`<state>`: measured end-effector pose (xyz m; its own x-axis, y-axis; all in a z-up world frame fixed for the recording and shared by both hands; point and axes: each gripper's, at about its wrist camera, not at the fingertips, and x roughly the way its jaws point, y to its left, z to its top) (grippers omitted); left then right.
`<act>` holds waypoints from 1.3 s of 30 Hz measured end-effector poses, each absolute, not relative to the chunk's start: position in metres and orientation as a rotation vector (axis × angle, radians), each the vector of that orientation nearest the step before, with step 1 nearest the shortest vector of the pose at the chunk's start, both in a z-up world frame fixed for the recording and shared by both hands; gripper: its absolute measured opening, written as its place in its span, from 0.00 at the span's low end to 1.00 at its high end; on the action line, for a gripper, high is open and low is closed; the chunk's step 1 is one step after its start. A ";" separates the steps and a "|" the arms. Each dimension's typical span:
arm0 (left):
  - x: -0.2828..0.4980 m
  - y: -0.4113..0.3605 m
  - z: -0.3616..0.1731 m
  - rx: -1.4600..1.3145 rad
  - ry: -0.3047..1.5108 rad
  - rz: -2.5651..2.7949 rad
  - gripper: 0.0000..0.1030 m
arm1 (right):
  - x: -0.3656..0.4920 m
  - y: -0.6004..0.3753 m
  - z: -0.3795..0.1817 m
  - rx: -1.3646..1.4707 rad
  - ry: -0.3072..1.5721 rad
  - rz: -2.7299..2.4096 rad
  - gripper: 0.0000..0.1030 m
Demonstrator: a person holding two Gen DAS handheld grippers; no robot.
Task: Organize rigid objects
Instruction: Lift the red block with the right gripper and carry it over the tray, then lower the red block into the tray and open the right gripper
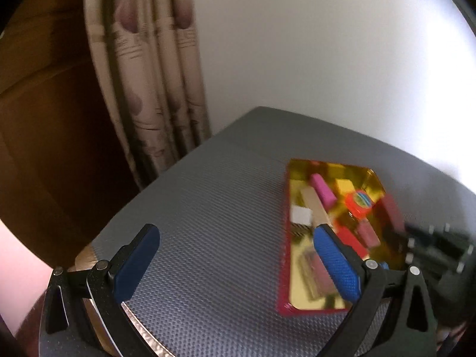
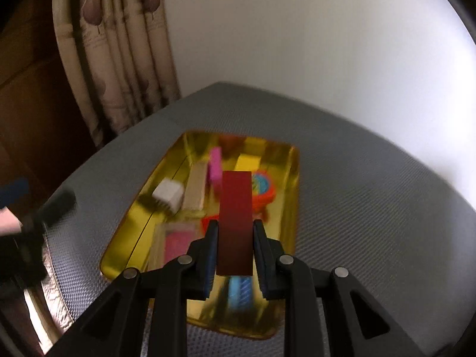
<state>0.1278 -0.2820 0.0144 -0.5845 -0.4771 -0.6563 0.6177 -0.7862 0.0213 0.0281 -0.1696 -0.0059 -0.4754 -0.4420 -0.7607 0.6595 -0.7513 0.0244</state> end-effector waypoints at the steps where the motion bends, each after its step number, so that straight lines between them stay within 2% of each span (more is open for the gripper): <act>1: 0.128 -0.285 0.013 0.881 0.298 -2.330 0.99 | 0.028 -0.176 -0.013 1.046 0.360 -2.219 0.21; 11: 0.120 -0.289 0.003 0.929 0.343 -2.338 0.99 | 0.014 -0.191 -0.043 1.157 0.293 -2.184 0.21; 18: 0.121 -0.289 0.001 0.943 0.354 -2.341 0.99 | 0.021 -0.198 -0.063 1.168 0.380 -2.176 0.21; 22: 0.118 -0.284 0.000 0.954 0.340 -2.350 0.99 | 0.022 -0.201 -0.064 1.148 0.432 -2.197 0.21; 39: 0.113 -0.265 0.000 0.976 0.281 -2.392 0.99 | 0.017 -0.196 -0.064 1.146 0.408 -2.232 0.22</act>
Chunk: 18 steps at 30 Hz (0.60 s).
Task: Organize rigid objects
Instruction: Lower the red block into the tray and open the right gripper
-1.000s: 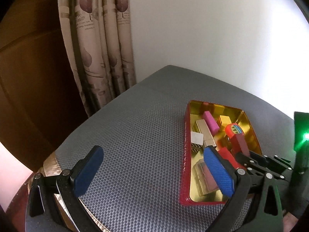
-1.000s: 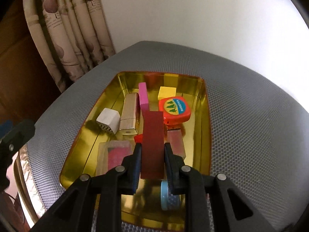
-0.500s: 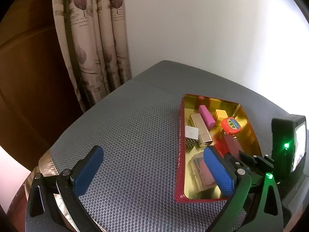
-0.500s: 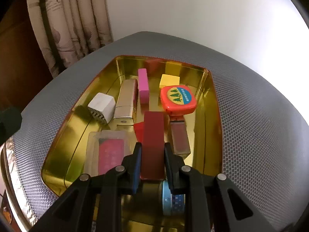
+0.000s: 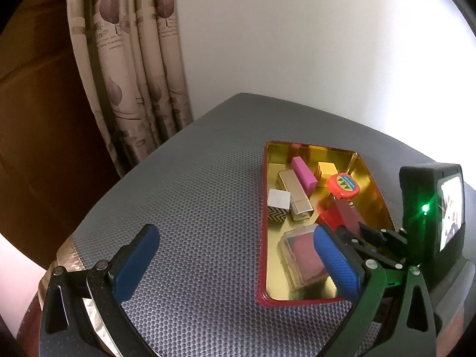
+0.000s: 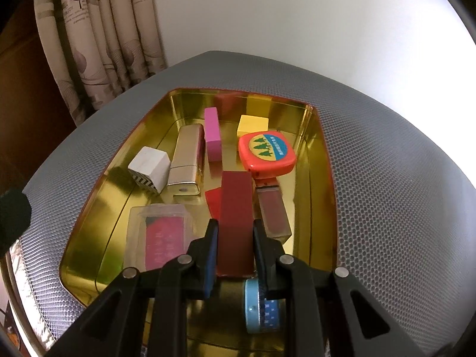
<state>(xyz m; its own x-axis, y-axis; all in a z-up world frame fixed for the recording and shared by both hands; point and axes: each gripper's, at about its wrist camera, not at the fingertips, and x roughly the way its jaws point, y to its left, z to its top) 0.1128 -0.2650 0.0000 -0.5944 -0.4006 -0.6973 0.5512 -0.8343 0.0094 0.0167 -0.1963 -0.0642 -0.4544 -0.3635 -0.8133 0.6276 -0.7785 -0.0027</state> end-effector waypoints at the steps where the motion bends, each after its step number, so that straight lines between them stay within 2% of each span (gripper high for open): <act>1: 0.113 -0.264 0.000 0.976 0.274 -2.391 0.99 | 0.016 -0.195 -0.065 1.144 0.413 -2.231 0.22; 10: 0.111 -0.257 -0.002 0.989 0.244 -2.403 0.99 | 0.012 -0.194 -0.069 1.155 0.425 -2.235 0.22; 14: 0.111 -0.257 -0.003 0.983 0.236 -2.400 0.99 | 0.012 -0.192 -0.066 1.168 0.398 -2.220 0.33; 18: 0.117 -0.256 0.005 0.913 0.223 -2.410 0.99 | 0.019 -0.177 -0.041 1.078 0.377 -2.252 0.34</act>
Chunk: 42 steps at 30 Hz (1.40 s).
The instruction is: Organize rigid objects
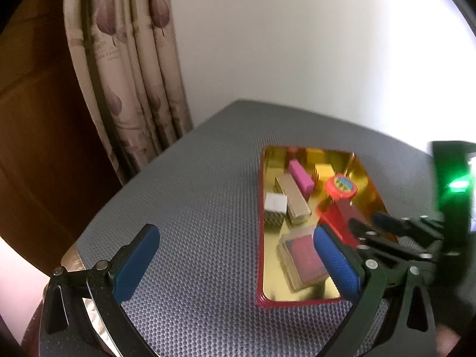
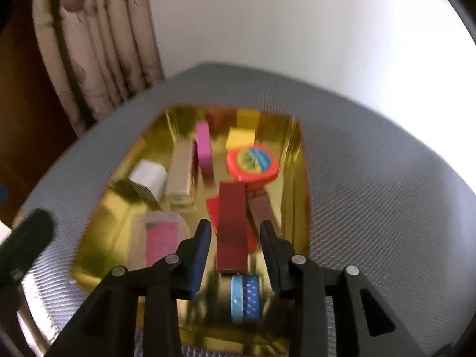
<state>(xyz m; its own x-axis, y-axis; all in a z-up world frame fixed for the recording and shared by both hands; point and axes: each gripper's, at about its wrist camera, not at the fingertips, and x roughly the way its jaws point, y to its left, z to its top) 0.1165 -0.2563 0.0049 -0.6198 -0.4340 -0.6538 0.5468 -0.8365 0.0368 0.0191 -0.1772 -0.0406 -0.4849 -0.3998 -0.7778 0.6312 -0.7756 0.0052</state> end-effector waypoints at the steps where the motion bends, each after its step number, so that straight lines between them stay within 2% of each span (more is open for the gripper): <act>1: 0.118 -0.257 0.006 0.898 0.231 -2.412 0.99 | 0.023 -0.170 -0.030 1.036 0.384 -2.268 0.34; 4: 0.117 -0.256 0.004 0.902 0.234 -2.402 0.99 | 0.031 -0.144 -0.004 0.943 0.389 -2.312 0.45; 5: 0.116 -0.254 0.003 0.913 0.219 -2.396 0.99 | 0.033 -0.140 -0.002 0.939 0.413 -2.314 0.52; 8: 0.112 -0.238 0.001 0.942 0.198 -2.408 0.99 | 0.040 -0.125 -0.003 0.908 0.457 -2.353 0.52; 25: 0.094 -0.166 -0.010 0.997 0.045 -2.438 0.99 | 0.029 -0.074 -0.001 0.939 0.244 -2.388 0.52; 42: 0.095 -0.143 0.015 0.956 0.164 -2.545 0.99 | 0.024 -0.048 0.012 0.922 0.162 -2.414 0.53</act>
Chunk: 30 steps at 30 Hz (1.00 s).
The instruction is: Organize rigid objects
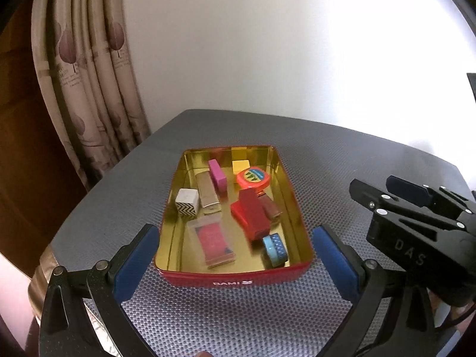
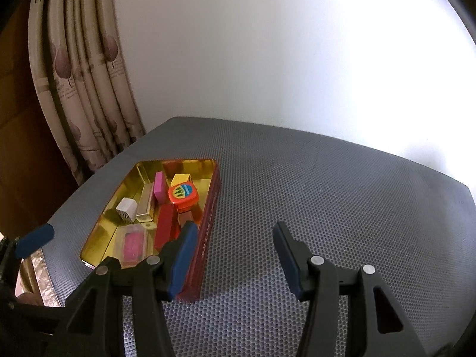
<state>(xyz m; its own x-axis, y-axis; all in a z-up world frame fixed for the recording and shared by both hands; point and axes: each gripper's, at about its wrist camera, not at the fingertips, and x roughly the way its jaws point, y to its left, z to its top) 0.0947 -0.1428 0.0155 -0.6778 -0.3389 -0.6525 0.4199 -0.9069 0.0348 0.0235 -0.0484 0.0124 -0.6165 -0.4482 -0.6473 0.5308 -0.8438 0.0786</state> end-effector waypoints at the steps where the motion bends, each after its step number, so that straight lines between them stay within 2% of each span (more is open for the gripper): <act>1: 0.094 -0.142 0.015 0.964 0.174 -2.541 0.99 | 0.023 -0.047 0.013 0.916 0.165 -2.417 0.53; 5: 0.093 -0.137 0.016 0.955 0.158 -2.488 1.00 | 0.023 -0.044 0.015 0.913 0.157 -2.429 0.54; 11: 0.094 -0.134 0.014 0.968 0.235 -2.557 1.00 | 0.023 -0.042 0.017 0.905 0.155 -2.433 0.56; 30: 0.090 -0.116 0.006 0.980 0.183 -2.553 1.00 | 0.025 -0.040 0.017 0.892 0.163 -2.421 0.56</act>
